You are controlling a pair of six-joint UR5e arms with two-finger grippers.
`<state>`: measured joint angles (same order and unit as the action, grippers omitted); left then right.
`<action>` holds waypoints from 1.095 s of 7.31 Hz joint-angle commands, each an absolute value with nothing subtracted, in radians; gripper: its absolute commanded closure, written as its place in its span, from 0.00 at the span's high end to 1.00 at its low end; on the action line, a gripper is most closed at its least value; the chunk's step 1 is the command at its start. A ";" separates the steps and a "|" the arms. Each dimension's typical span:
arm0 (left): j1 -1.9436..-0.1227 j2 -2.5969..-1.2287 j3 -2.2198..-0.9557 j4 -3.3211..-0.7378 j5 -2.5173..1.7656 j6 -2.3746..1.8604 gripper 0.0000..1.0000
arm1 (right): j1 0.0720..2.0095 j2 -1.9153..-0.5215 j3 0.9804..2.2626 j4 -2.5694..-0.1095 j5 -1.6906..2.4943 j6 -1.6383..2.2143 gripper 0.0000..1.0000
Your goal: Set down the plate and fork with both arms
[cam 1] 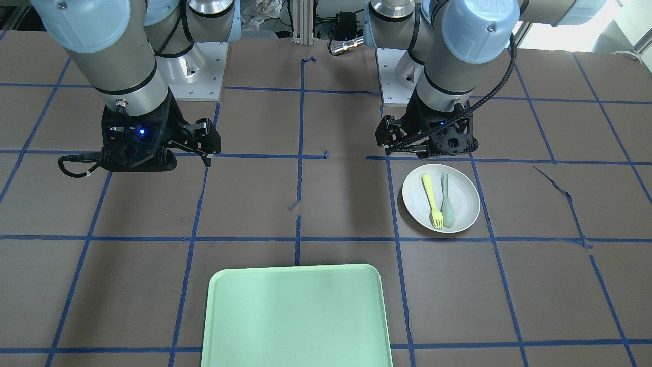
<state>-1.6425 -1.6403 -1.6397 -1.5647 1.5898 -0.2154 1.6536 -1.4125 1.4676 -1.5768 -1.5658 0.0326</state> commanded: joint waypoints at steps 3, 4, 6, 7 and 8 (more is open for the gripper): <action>-1.503 -1.628 -1.655 -1.505 1.562 -0.087 1.00 | 1.654 -1.410 1.470 -1.582 -1.569 0.028 1.00; -1.403 -1.629 -1.672 -1.503 1.562 -0.011 1.00 | 1.654 -1.408 1.468 -1.583 -1.571 0.026 1.00; -1.255 -1.655 -1.774 -1.372 1.552 0.168 1.00 | 1.654 -1.405 1.468 -1.585 -1.571 0.025 1.00; -1.197 -1.673 -1.883 -1.223 1.517 0.261 1.00 | 1.654 -1.401 1.468 -1.585 -1.571 0.025 1.00; -1.130 -1.693 -1.978 -1.109 1.513 0.376 0.92 | 1.652 -1.401 1.468 -1.585 -1.571 0.025 1.00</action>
<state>-1.2111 -1.6699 -1.8617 -1.2551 1.5284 0.2472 1.6533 -1.4022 1.4681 -1.5843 -1.5706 0.0247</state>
